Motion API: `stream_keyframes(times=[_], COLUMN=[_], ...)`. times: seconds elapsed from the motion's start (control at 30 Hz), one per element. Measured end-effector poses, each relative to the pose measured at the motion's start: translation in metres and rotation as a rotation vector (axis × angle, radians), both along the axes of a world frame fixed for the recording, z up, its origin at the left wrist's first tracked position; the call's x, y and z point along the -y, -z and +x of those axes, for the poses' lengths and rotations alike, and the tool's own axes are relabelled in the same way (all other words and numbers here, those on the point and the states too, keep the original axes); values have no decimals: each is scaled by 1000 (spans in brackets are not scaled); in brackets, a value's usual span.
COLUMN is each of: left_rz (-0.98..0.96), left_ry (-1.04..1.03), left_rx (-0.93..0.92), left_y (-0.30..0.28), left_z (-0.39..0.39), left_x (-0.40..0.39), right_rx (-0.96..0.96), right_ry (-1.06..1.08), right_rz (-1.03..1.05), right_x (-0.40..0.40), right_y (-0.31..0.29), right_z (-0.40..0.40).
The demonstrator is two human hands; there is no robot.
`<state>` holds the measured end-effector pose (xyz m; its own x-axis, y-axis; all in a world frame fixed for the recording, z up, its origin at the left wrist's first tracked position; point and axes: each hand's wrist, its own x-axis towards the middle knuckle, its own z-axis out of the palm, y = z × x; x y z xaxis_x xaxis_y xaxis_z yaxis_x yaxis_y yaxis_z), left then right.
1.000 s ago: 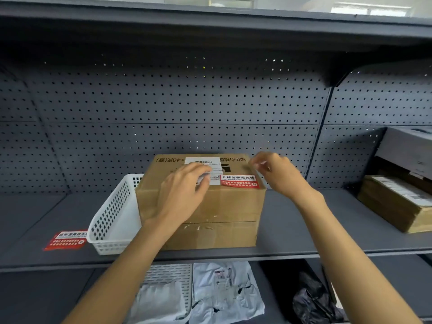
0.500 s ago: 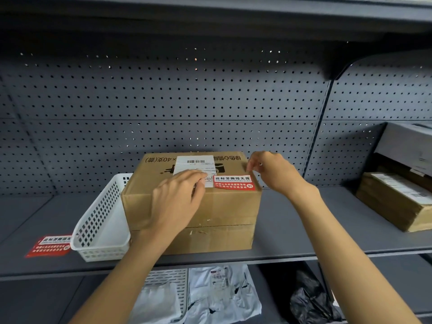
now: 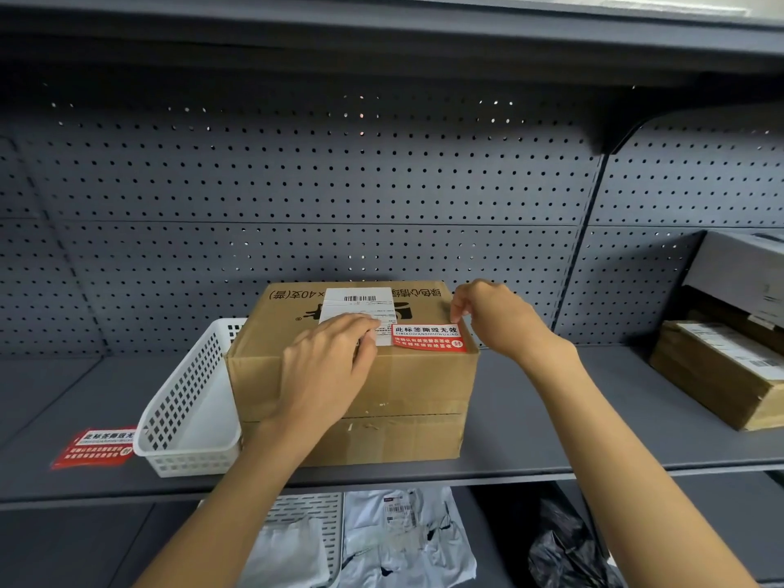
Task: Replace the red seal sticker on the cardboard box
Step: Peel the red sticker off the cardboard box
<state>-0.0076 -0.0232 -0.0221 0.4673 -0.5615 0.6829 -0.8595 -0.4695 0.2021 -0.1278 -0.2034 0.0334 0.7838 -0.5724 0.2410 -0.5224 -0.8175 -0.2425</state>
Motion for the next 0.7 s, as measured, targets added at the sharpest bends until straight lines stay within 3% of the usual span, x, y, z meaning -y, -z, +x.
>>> stream_keyframes(times=[0.5,0.7], left_rz=[-9,-9], left_ry=[21,35], left_rx=[4,28], left_y=[0,0], left_z=[1,2], left_x=[-2,-3], right_rx=[-176,-12], right_ry=[43,84], right_rz=[87,73], right_x=[-8,-3], right_y=[-12,-7], right_z=[3,-1])
